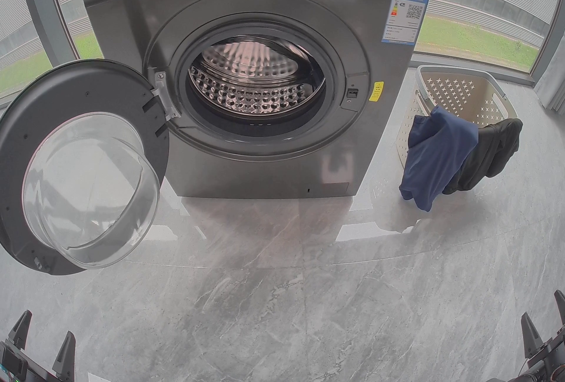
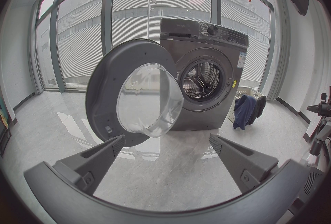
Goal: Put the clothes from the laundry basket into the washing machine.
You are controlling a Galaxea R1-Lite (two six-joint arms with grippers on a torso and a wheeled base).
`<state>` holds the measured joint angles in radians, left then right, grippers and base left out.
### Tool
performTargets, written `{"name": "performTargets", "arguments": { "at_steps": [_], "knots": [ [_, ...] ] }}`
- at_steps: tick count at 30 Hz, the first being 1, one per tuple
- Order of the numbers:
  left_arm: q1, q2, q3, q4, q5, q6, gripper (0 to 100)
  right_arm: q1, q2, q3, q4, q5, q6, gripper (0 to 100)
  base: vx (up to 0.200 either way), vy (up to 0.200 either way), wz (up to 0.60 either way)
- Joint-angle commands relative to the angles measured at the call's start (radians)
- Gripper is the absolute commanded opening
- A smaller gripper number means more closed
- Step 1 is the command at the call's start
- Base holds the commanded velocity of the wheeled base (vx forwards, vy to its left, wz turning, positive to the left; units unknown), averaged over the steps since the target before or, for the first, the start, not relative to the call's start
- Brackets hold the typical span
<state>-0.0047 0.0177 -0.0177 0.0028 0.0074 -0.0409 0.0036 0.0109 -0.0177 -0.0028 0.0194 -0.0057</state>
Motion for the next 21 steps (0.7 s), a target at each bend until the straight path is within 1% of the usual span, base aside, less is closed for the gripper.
{"name": "performTargets", "arguments": {
  "at_steps": [1, 21],
  "knots": [
    [0.000, -0.010, 0.015, 0.000, 0.000, 0.001, 100, -0.001, -0.011, 0.018, 0.000, 0.001, 0.000, 100, 0.000, -0.200, 0.00],
    [0.000, -0.010, 0.015, 0.000, 0.000, -0.002, 100, -0.001, -0.011, 0.018, 0.000, 0.001, 0.000, 100, 0.000, -0.200, 0.00]
  ]
}}
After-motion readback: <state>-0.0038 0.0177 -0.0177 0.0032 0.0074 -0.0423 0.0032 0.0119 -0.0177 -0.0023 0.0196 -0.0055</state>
